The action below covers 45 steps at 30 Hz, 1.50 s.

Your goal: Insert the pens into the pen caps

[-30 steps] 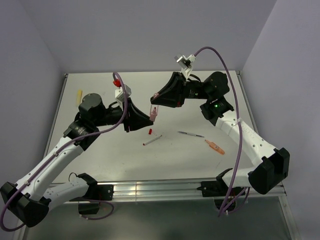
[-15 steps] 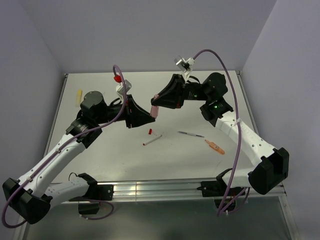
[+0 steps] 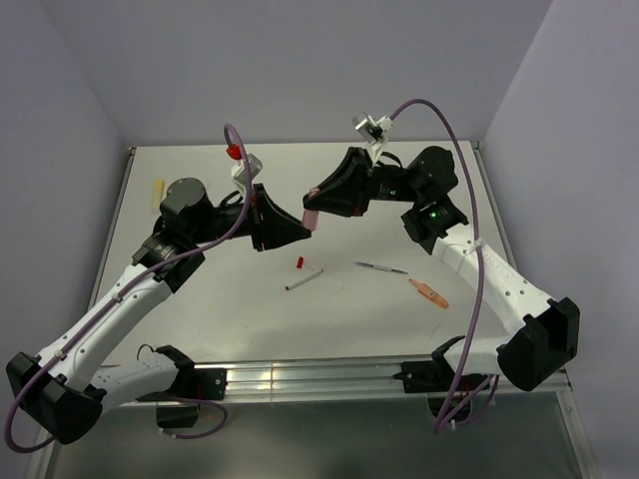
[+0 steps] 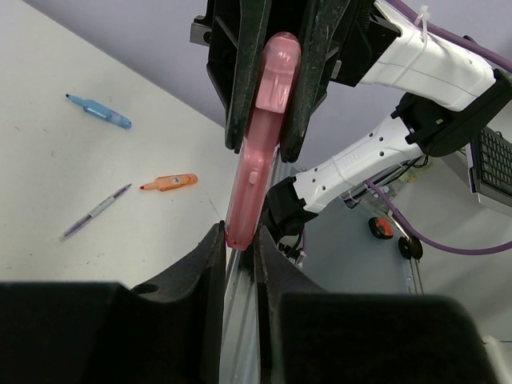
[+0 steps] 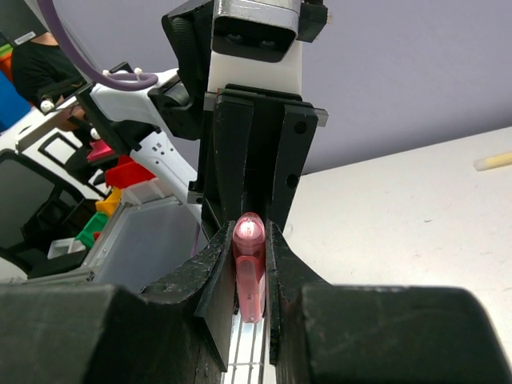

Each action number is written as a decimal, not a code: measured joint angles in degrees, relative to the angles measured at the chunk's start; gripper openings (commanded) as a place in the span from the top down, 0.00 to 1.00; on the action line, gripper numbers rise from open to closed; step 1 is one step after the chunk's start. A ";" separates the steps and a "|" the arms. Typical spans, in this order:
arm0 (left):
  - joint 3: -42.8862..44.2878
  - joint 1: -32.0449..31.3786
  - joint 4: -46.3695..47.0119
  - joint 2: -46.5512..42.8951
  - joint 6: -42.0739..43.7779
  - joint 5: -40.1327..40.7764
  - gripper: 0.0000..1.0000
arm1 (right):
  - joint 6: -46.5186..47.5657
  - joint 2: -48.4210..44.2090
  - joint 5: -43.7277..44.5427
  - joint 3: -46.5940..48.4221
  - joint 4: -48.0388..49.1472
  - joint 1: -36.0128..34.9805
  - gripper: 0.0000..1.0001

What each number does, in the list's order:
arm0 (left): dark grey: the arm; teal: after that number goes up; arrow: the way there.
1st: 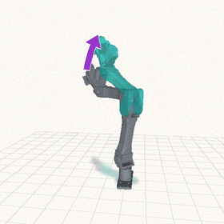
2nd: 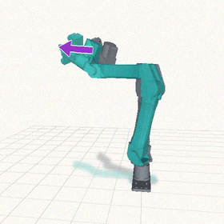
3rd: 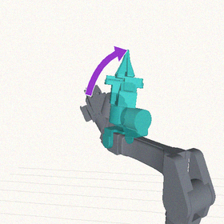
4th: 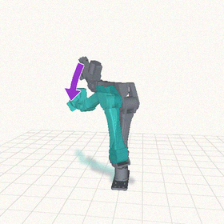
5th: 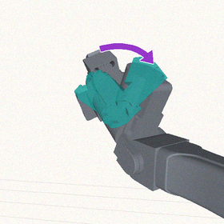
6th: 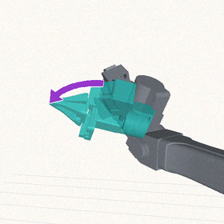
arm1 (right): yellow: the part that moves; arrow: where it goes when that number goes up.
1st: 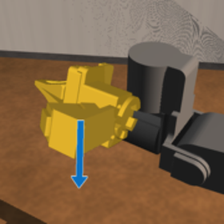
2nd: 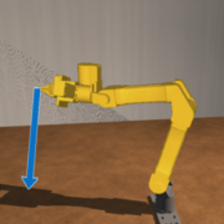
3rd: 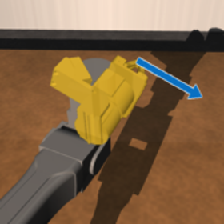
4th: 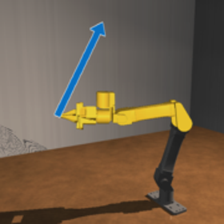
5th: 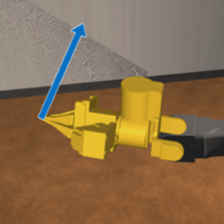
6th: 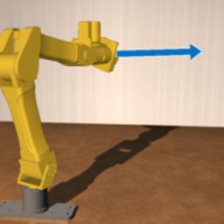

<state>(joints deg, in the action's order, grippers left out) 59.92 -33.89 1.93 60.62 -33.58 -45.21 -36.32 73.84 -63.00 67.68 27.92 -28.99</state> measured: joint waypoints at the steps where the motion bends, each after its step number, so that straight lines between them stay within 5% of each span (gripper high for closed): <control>1: 0.00 0.00 0.07 0.09 -0.07 0.00 1.00 | 0.00 -0.09 0.09 -0.17 0.11 0.00 1.00; 45: 4.20 1.84 -0.46 4.15 -2.03 -1.46 1.00 | 0.22 -1.88 7.61 -6.80 10.88 -0.26 1.00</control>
<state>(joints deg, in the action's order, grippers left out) 64.12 -32.05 1.48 64.77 -35.62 -46.68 -36.10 71.96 -55.40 60.88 38.81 -29.26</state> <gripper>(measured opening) 0.207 0.227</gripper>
